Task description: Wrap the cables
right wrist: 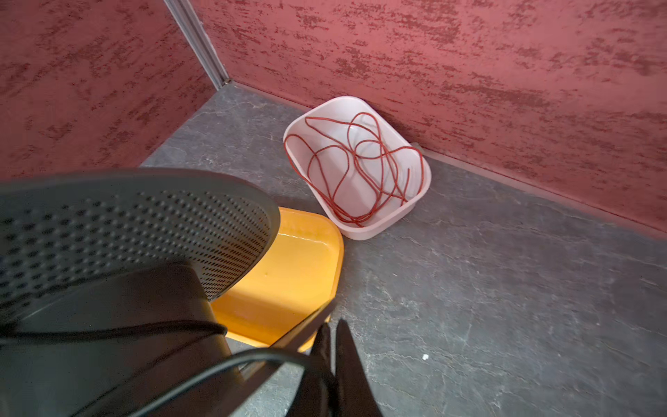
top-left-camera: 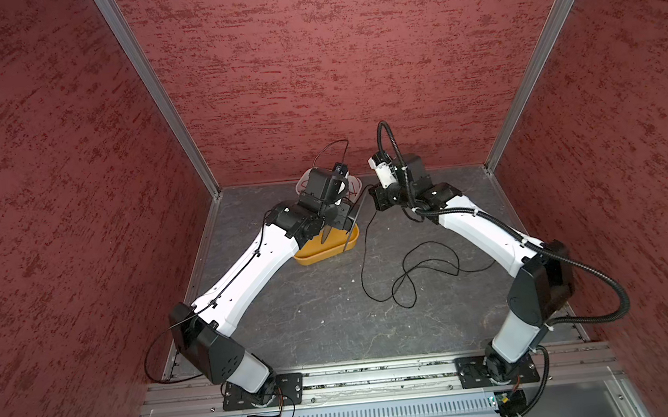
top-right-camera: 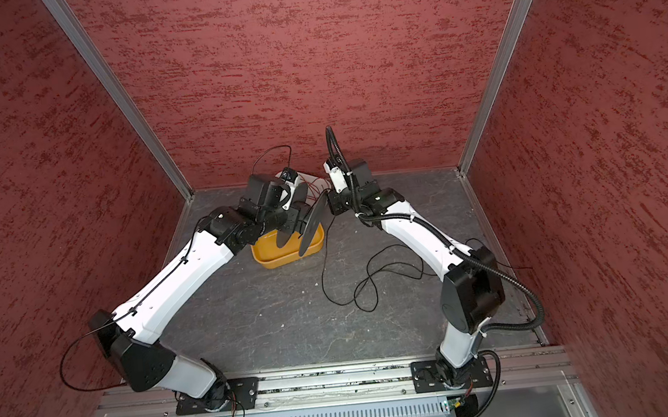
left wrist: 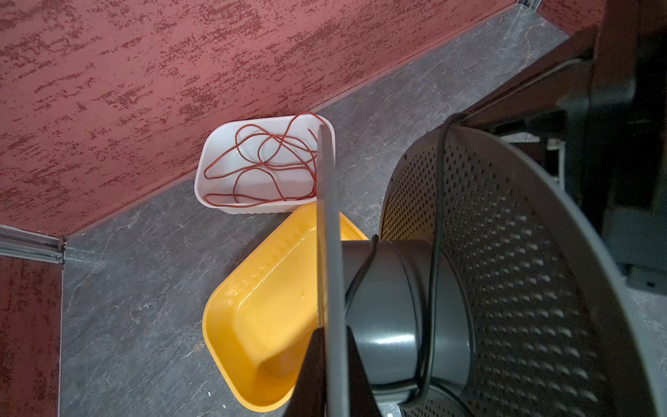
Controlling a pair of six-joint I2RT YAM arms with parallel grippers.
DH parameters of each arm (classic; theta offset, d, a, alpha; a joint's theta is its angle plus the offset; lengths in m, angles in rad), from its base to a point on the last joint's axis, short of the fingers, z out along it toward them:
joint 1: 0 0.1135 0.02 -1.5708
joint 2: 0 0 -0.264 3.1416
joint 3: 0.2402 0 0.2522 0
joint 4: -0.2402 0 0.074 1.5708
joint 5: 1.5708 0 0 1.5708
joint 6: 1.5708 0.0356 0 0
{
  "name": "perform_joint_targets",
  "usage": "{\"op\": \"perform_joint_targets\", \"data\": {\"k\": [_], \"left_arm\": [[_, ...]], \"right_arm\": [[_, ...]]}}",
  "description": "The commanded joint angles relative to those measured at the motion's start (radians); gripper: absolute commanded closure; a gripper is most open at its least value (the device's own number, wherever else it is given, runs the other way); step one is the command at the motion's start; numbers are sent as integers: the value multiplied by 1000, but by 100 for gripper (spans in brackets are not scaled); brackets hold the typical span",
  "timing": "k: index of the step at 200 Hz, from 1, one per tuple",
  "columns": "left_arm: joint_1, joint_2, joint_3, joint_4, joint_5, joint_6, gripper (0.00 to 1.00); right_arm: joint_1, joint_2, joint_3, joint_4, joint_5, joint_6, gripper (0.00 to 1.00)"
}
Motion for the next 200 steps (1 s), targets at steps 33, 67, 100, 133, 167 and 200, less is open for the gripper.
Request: {"op": "perform_joint_targets", "data": {"k": [33,67,100,133,167,200], "left_arm": [[81,-103,53,-7,145,-131,100],[135,-101,92,-15,226,-186,100],[191,-80,146,-29,301,-238,100],[212,-52,199,-55,313,-254,100],[227,-20,245,-95,334,-277,100],[228,-8,271,-102,341,-282,100]], "right_arm": [[-75,-14,-203,268,-229,89,84],[-76,-62,-332,428,-290,140,66],[-76,-85,-413,495,-316,131,40],[-76,-117,-501,597,-323,159,16],[-74,-131,-582,698,-377,188,12],[-60,-108,-673,863,-440,247,14]]}}
